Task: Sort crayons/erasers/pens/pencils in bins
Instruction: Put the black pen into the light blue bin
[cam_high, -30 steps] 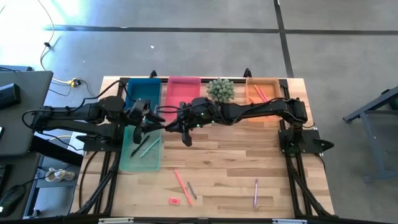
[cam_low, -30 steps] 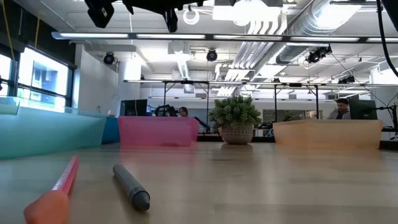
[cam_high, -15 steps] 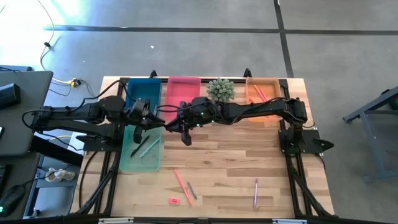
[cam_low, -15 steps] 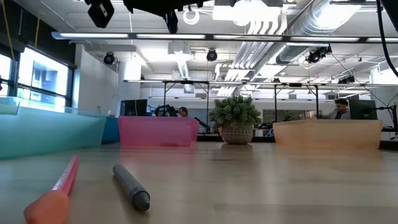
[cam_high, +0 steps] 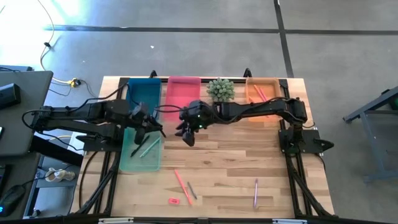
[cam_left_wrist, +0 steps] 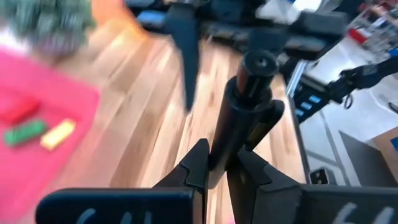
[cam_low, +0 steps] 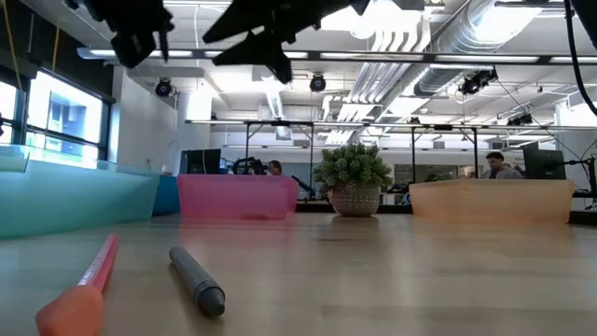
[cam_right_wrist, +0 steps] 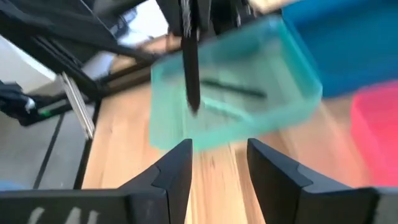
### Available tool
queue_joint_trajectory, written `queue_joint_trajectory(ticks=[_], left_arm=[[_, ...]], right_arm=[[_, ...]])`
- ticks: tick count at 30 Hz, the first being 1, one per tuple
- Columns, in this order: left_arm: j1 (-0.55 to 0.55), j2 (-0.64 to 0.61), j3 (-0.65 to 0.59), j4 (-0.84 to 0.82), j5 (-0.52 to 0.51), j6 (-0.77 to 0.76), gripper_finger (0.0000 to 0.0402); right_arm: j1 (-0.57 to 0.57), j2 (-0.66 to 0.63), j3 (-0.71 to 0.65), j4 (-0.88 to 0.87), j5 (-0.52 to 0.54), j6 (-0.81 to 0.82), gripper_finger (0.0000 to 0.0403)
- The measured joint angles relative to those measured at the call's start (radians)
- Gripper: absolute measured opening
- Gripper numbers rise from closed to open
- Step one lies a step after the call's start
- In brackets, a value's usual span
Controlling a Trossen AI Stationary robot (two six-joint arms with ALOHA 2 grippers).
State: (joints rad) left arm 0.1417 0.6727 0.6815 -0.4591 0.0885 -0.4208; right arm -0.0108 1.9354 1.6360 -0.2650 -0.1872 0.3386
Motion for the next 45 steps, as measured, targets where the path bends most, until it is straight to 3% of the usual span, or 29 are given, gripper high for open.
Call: queue_joint_trajectory(ticks=[19, 31, 45], left_arm=[[0.0, -0.038, 0.001, -0.536, -0.001, -0.317, 0.002], [0.0, 0.022, 0.001, -0.679, -0.01, -0.428, 0.002], [-0.067, 0.17, 0.001, -0.681, -0.01, -0.342, 0.0021]], right_arm=[[0.12, 0.0, 0.0, -0.415, 0.097, 0.135, 0.0139], [0.218, 0.0, -0.027, -0.563, 0.251, 0.371, 0.0139], [0.351, 0.0, -0.145, -0.631, 0.254, 0.832, 0.0139]])
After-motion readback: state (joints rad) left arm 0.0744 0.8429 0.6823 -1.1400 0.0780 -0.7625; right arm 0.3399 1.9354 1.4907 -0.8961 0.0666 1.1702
